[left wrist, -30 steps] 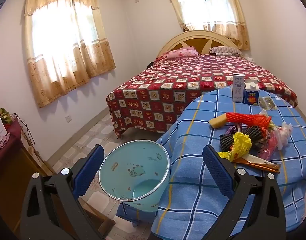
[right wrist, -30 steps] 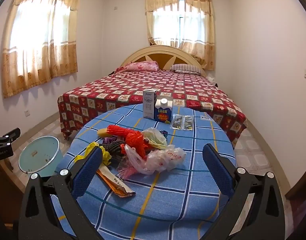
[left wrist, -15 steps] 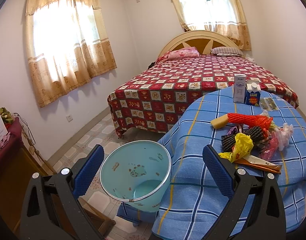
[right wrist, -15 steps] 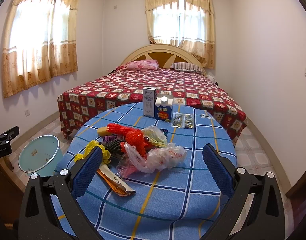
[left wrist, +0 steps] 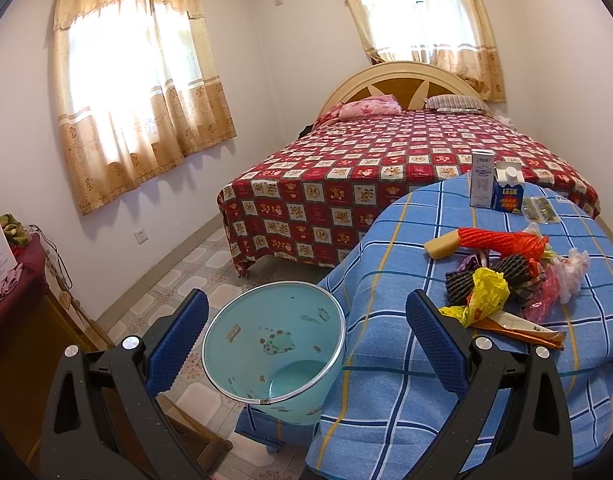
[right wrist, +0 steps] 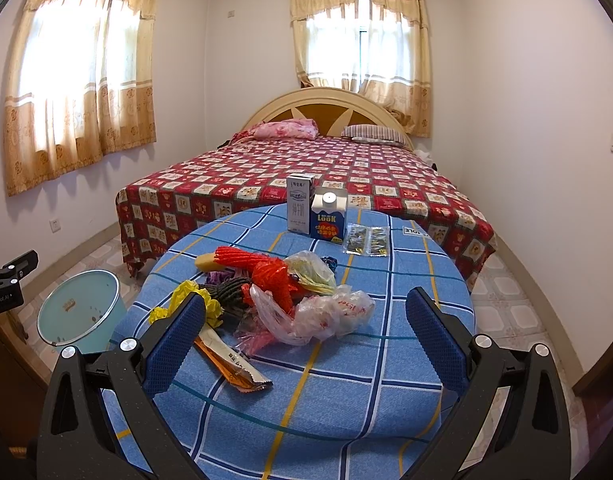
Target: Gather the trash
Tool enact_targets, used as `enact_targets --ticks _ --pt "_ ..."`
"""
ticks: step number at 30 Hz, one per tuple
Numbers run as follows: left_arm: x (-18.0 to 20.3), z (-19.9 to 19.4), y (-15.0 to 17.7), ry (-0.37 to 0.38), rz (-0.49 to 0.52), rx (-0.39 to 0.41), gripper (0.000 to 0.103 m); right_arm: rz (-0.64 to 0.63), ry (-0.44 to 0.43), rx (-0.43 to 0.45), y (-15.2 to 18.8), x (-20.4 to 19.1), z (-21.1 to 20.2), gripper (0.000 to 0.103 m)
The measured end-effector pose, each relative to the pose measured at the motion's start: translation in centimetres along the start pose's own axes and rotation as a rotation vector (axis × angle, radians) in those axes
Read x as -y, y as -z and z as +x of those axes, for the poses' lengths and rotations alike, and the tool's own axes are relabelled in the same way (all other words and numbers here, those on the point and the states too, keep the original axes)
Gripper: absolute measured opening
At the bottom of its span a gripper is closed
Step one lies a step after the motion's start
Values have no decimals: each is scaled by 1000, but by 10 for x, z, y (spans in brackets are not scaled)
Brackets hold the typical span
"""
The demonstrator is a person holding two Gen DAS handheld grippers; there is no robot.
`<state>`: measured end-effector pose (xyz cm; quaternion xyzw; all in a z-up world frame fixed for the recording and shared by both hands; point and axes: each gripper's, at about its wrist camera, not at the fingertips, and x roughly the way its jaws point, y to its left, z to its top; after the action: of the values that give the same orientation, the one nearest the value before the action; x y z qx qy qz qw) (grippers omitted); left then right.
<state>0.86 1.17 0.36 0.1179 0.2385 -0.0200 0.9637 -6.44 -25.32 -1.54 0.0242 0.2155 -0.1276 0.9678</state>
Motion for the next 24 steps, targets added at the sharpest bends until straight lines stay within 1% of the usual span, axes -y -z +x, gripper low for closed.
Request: enact_targets --ticks 24 --pt "-3 -2 0 -8 -3 0 97 1 -4 -5 5 -3 -1 98"
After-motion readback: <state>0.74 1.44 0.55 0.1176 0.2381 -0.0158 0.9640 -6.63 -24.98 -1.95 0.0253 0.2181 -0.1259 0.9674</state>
